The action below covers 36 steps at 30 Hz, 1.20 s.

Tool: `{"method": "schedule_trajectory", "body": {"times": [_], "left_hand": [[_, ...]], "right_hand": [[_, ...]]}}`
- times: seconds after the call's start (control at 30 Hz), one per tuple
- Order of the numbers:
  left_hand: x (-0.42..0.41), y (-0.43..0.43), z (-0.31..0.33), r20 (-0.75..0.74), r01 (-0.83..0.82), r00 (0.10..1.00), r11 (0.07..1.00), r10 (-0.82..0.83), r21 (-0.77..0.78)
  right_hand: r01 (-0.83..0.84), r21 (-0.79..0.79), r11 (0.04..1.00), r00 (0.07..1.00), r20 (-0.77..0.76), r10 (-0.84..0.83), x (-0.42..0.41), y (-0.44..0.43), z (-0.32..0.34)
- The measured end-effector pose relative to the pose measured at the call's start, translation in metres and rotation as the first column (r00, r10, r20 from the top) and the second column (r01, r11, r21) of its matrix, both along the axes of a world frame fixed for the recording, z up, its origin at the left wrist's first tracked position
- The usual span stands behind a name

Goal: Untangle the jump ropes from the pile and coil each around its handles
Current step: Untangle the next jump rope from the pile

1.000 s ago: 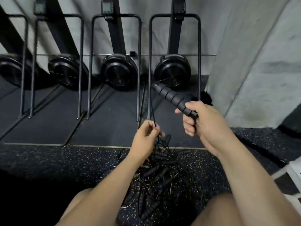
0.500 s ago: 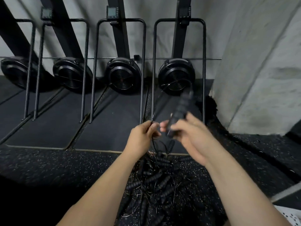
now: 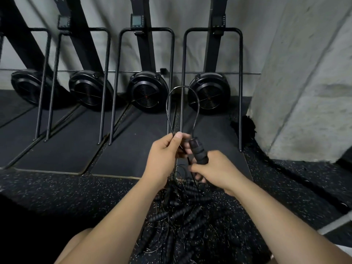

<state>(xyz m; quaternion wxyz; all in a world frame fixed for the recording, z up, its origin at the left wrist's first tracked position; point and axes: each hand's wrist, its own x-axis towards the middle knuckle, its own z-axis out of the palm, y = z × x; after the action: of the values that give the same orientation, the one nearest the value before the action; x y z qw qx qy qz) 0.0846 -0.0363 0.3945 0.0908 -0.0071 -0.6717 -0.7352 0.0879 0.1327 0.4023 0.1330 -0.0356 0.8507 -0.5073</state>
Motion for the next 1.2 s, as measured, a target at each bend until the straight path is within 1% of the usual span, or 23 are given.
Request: {"method": "schedule_trajectory", "body": {"times": [0.07,0.13,0.17,0.23,0.27,0.3,0.33,0.37,0.4,0.43,0.5,0.6,0.63,0.67,0.7,0.73,0.8,0.87,0.9,0.97,1.07,1.13,1.2], "left_hand": [[0.003,-0.006,0.001,0.039,0.063,0.997,0.994,-0.067,0.085],[0.004,-0.013,0.001,0.049,0.109,0.992,0.986,-0.116,0.123],[0.003,-0.017,0.002,0.054,0.108,0.992,0.988,-0.115,0.110],[0.003,-0.023,0.003,0.082,0.098,0.992,0.995,-0.099,0.009],[0.004,-0.027,-0.001,0.111,0.131,0.986,0.991,-0.127,-0.035],[0.007,-0.028,-0.004,0.150,0.199,0.970,0.979,-0.192,-0.034],[0.011,-0.029,-0.011,0.193,0.284,0.939,0.958,-0.285,0.032],[0.015,-0.029,-0.019,0.237,0.374,0.888,0.919,-0.393,0.125],[0.021,-0.026,-0.026,0.269,0.449,0.836,0.878,-0.478,0.165],[0.025,-0.021,-0.033,0.297,0.513,0.801,0.852,-0.520,0.108],[0.029,-0.005,-0.045,0.322,0.593,0.783,0.795,-0.532,-0.129],[0.030,0.013,-0.068,0.337,0.586,0.805,0.743,-0.488,-0.324],[0.028,0.016,-0.073,0.335,0.567,0.823,0.708,-0.459,-0.421],[0.026,0.017,-0.080,0.334,0.546,0.838,0.661,-0.432,-0.514],[0.023,0.016,-0.088,0.347,0.538,0.843,0.621,-0.412,-0.570],[0.020,0.014,-0.095,0.371,0.539,0.842,0.595,-0.391,-0.596],[0.021,0.012,-0.098,0.405,0.538,0.843,0.552,-0.354,-0.637],[0.019,0.009,-0.096,0.406,0.529,0.849,0.551,-0.338,-0.646],[0.019,0.008,-0.093,0.395,0.520,0.854,0.566,-0.338,-0.640],[0.017,0.004,-0.084,0.358,0.477,0.879,0.575,-0.315,-0.664],[0.014,-0.005,-0.071,0.259,0.351,0.936,0.596,-0.238,-0.722],[0.012,-0.011,-0.062,0.190,0.261,0.965,0.659,-0.179,-0.705],[0.008,-0.019,-0.057,0.137,0.188,0.982,0.739,-0.130,-0.647]], "right_hand": [[-0.003,-0.078,0.997,1.000,0.028,0.006,0.000,-0.003,0.001],[-0.037,-0.074,0.997,0.999,0.016,0.038,0.002,-0.005,0.001],[-0.060,-0.047,0.997,0.998,0.001,0.061,0.003,-0.005,0.000],[-0.102,-0.008,0.995,0.994,-0.028,0.102,0.009,-0.006,-0.001],[-0.106,-0.018,0.994,0.994,-0.040,0.105,0.012,-0.006,0.001],[-0.092,-0.058,0.994,0.995,-0.049,0.089,0.014,-0.005,0.003],[-0.071,-0.123,0.990,0.997,-0.051,0.066,0.017,-0.004,0.008],[-0.049,-0.203,0.978,0.998,-0.050,0.040,0.018,-0.003,0.014],[-0.025,-0.286,0.958,0.999,-0.047,0.012,0.019,-0.001,0.019],[0.004,-0.372,0.928,0.999,-0.040,-0.020,0.018,0.002,0.025],[0.062,-0.542,0.838,0.997,-0.013,-0.081,0.015,0.012,0.032],[0.121,-0.733,0.669,0.991,0.050,-0.125,0.011,0.026,0.037],[0.148,-0.787,0.598,0.988,0.084,-0.133,0.008,0.031,0.038],[0.174,-0.830,0.530,0.983,0.118,-0.138,0.005,0.037,0.037],[0.199,-0.855,0.479,0.979,0.146,-0.146,0.002,0.044,0.035],[0.224,-0.864,0.451,0.973,0.169,-0.159,-0.002,0.050,0.032],[0.269,-0.860,0.435,0.961,0.206,-0.186,-0.008,0.058,0.024],[0.299,-0.836,0.459,0.951,0.221,-0.216,-0.013,0.059,0.018],[0.308,-0.814,0.492,0.948,0.222,-0.227,-0.016,0.058,0.014],[0.315,-0.731,0.605,0.949,0.225,-0.221,-0.018,0.055,0.007],[0.263,-0.517,0.815,0.960,0.228,-0.165,-0.011,0.044,-0.004],[0.215,-0.414,0.885,0.966,0.226,-0.129,-0.003,0.030,-0.013],[0.176,-0.367,0.914,0.969,0.228,-0.095,0.003,0.014,-0.023]]}}
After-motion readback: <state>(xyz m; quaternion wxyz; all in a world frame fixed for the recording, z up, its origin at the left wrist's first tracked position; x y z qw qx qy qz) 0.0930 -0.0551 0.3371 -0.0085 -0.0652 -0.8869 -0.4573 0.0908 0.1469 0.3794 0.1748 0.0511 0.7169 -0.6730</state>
